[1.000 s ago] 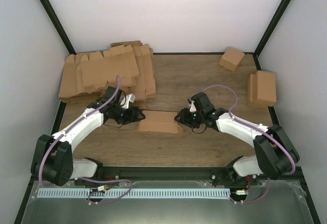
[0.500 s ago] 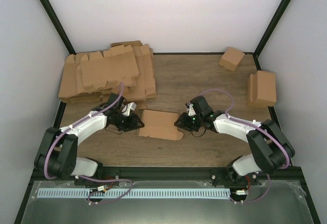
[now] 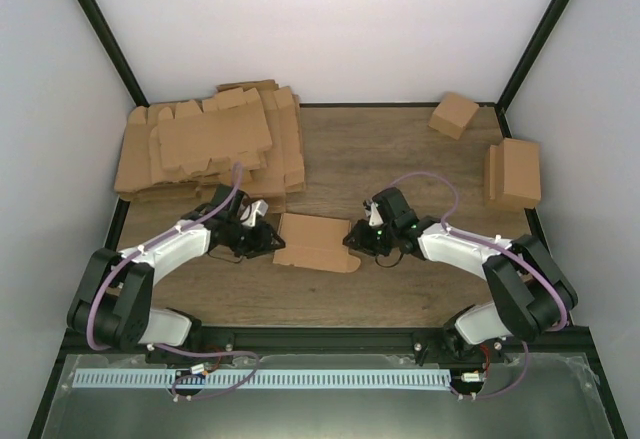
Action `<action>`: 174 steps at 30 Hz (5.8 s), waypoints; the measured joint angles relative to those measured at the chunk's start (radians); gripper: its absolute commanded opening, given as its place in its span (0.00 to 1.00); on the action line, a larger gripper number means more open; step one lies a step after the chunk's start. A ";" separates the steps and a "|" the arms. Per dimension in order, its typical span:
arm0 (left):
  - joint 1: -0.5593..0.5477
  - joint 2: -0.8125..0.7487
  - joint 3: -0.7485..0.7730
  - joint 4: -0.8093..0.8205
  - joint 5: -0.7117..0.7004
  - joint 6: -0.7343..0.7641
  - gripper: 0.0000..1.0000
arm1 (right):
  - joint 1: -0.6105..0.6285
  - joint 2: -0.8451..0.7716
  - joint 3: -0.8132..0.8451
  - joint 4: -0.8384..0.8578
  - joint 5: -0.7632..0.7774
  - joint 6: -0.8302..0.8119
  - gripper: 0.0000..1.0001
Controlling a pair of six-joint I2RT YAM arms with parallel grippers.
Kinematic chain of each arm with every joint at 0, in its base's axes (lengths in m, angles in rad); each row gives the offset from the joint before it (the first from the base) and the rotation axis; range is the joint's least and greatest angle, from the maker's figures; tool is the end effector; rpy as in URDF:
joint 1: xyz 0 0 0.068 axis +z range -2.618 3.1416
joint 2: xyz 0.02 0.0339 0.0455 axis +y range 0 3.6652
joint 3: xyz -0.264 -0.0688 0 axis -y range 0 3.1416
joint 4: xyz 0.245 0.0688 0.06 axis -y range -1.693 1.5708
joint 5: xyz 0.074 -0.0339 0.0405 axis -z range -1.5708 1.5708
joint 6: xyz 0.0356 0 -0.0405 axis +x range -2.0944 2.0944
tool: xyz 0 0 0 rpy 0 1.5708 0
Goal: Fold the paper box
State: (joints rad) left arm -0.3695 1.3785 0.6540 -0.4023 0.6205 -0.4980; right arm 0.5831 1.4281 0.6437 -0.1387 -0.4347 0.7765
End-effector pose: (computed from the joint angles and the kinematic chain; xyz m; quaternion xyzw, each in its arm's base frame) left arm 0.2135 -0.1049 0.1622 0.0074 0.9313 -0.3583 0.0651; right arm 0.2108 0.1570 0.1595 0.0211 0.9280 0.3543 0.1131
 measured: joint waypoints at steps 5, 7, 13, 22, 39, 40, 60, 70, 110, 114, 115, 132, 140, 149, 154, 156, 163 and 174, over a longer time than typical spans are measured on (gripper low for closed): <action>-0.011 0.018 0.003 0.035 -0.002 -0.021 0.38 | -0.005 0.013 0.029 -0.027 0.040 -0.040 0.20; -0.024 0.035 0.009 0.050 -0.006 -0.029 0.39 | -0.014 0.029 0.051 -0.039 0.056 -0.059 0.20; -0.074 0.082 0.053 0.096 -0.020 -0.054 0.43 | -0.084 0.052 0.095 -0.072 0.099 -0.123 0.21; -0.084 0.030 0.063 0.092 -0.098 -0.060 0.56 | -0.132 0.037 0.131 -0.154 0.140 -0.240 0.43; -0.170 -0.115 0.050 0.001 -0.130 -0.100 0.49 | -0.042 -0.182 0.138 -0.436 0.229 -0.283 0.54; -0.177 -0.111 0.050 0.002 -0.130 -0.103 0.49 | -0.039 -0.184 0.137 -0.440 0.230 -0.283 0.54; -0.169 -0.016 0.074 0.121 -0.249 -0.130 0.51 | -0.063 0.016 0.230 -0.151 0.201 -0.462 0.78; -0.114 0.045 0.120 0.146 -0.269 -0.114 0.51 | -0.143 0.365 0.487 -0.089 0.034 -0.591 0.77; -0.114 -0.143 0.177 -0.100 -0.270 -0.034 0.52 | -0.239 0.356 0.177 0.154 -0.470 -0.407 0.20; -0.114 -0.148 0.287 -0.124 -0.249 -0.021 0.52 | -0.302 0.394 0.151 0.203 -0.523 -0.381 0.21; -0.114 -0.154 0.311 -0.125 -0.245 -0.020 0.52 | -0.311 0.405 0.147 0.204 -0.527 -0.378 0.22; -0.126 0.030 0.158 0.067 -0.132 -0.069 0.47 | -0.328 0.395 0.222 0.087 -0.412 -0.425 0.30; -0.120 0.068 0.185 0.108 -0.145 -0.055 0.48 | -0.312 0.181 0.211 -0.016 -0.239 -0.446 0.48; -0.060 0.093 0.291 0.121 -0.189 -0.043 0.49 | -0.177 -0.175 0.142 -0.135 -0.063 -0.424 0.98; -0.060 0.098 0.317 0.125 -0.207 -0.043 0.49 | -0.047 -0.335 0.126 -0.171 0.073 -0.399 1.00; -0.060 0.105 0.323 0.126 -0.215 -0.043 0.49 | 0.019 -0.387 0.104 -0.168 0.134 -0.399 1.00; -0.060 0.115 0.325 0.123 -0.224 -0.037 0.49 | 0.138 -0.315 0.127 -0.212 0.333 -0.422 1.00; -0.060 0.114 0.325 0.108 -0.242 -0.021 0.49 | 0.267 0.038 0.379 -0.352 0.568 -0.415 0.97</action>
State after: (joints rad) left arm -0.4297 1.4929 0.9787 -0.2943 0.3782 -0.5186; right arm 0.8497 1.4658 1.0225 -0.4911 0.1333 0.3614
